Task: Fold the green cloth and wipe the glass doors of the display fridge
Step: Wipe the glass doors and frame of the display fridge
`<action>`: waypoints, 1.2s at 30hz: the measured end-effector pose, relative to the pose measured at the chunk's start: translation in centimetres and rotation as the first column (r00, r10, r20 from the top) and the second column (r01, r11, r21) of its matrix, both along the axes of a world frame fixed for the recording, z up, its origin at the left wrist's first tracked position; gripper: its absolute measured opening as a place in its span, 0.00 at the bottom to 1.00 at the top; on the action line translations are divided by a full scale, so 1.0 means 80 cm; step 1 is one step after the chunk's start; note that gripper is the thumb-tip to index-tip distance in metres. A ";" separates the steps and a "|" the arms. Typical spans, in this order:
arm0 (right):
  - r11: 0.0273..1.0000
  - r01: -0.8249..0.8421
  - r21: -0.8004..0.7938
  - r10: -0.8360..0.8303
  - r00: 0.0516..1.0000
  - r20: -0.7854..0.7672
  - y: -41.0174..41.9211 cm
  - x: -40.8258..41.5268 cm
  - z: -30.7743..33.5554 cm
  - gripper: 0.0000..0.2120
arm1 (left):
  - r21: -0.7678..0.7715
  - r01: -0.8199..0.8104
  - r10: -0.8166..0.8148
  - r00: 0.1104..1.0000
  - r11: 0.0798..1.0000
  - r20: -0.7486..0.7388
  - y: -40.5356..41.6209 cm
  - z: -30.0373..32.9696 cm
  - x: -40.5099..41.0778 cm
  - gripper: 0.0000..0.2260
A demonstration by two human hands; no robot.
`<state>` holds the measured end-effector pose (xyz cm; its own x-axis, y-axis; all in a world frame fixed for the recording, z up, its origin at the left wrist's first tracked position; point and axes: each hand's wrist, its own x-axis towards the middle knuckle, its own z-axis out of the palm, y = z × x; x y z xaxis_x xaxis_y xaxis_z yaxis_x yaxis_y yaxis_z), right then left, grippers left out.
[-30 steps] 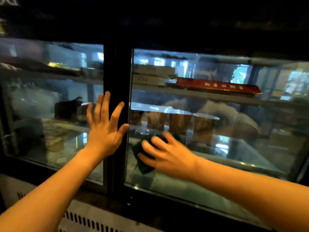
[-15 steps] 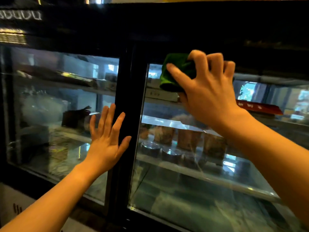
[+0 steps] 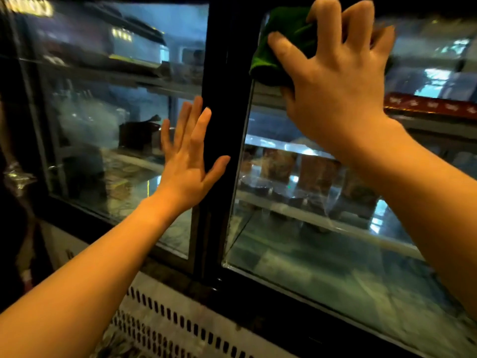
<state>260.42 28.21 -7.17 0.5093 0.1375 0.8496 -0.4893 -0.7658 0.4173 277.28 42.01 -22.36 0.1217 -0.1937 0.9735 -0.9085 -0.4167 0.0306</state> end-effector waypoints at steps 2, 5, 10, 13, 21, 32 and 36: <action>1.000 -0.022 -0.008 0.022 0.998 -0.054 0.006 0.005 -0.021 0.22 | -0.001 0.008 -0.008 1.000 1.000 -0.004 -0.001 0.002 -0.002 0.30; 0.998 -0.069 -0.001 0.069 0.991 -0.116 0.011 0.012 -0.056 0.23 | 0.010 0.011 -0.011 1.000 1.000 -0.010 -0.001 0.001 -0.002 0.30; 0.982 -0.111 -0.154 0.111 0.994 -0.014 0.011 0.022 -0.101 0.21 | 0.026 0.030 -0.029 0.999 0.999 -0.036 0.003 0.003 -0.005 0.30; 0.961 -0.164 -0.224 0.173 0.985 0.022 0.008 0.026 -0.127 0.18 | 0.052 0.034 -0.031 0.998 0.998 -0.063 0.004 0.005 -0.007 0.30; 0.962 -0.191 -0.197 0.190 0.981 -0.024 0.008 0.023 -0.191 0.20 | 0.256 0.022 -0.013 0.999 0.966 -0.036 0.031 0.005 -0.006 0.33; 0.947 -0.293 -0.128 0.261 0.940 -0.217 0.007 0.002 -0.313 0.21 | 0.261 0.026 0.002 0.994 0.965 -0.107 0.041 -0.019 -0.031 0.30; 0.943 -0.324 -0.082 0.262 0.869 -0.420 0.009 -0.008 -0.363 0.25 | 0.222 0.073 -0.044 0.990 0.972 -0.130 0.047 -0.026 -0.030 0.29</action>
